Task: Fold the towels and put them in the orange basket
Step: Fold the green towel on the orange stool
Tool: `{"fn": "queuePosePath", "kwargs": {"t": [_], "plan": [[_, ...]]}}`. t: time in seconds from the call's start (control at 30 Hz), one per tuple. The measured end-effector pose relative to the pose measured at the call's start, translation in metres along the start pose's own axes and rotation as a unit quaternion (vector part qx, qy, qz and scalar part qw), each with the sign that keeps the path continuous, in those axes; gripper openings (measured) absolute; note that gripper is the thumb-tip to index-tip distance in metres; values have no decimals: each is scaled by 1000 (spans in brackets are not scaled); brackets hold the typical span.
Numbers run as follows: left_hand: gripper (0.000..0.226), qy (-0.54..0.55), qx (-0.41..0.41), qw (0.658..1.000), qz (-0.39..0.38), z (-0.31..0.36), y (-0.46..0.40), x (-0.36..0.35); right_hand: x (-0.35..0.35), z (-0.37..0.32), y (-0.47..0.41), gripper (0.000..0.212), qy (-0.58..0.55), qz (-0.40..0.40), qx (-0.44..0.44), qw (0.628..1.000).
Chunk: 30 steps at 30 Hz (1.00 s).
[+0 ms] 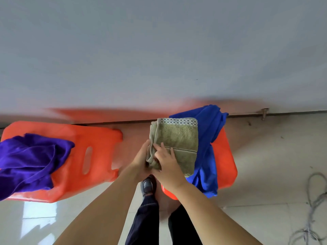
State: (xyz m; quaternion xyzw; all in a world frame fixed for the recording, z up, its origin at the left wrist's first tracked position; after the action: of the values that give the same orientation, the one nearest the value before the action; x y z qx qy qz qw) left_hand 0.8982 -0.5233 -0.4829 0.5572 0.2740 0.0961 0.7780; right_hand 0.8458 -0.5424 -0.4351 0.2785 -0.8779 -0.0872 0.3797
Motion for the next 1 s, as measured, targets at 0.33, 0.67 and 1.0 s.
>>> {"fn": "queuePosePath", "kwargs": {"t": [0.33, 0.67, 1.0], "plan": [[24, -279, -105, 951, 77, 35, -8, 1, 84, 51, 36, 22, -77, 187, -105, 974], [17, -189, -154, 964, -107, 57, 112, -102, 99, 57, 96, 57, -661, -19, -324, 676], [20, -163, -110, 968, -156, 54, 187, -108, 172, 3, 136, 37, -618, 21, -257, 743]]}}
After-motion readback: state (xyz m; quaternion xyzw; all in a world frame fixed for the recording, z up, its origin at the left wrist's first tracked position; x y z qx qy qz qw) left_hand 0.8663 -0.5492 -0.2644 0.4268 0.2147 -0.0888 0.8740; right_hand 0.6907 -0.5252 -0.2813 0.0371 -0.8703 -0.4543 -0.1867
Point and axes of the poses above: each hand's wrist, its own y-axis away from the middle knuckle, its own x-axis out of the back of the hand, z = x × y, the point moved 10 cm from there along -y, towards the middle knuckle, and after that the axes turned 6 degrees about y, right-handed, at the moved point
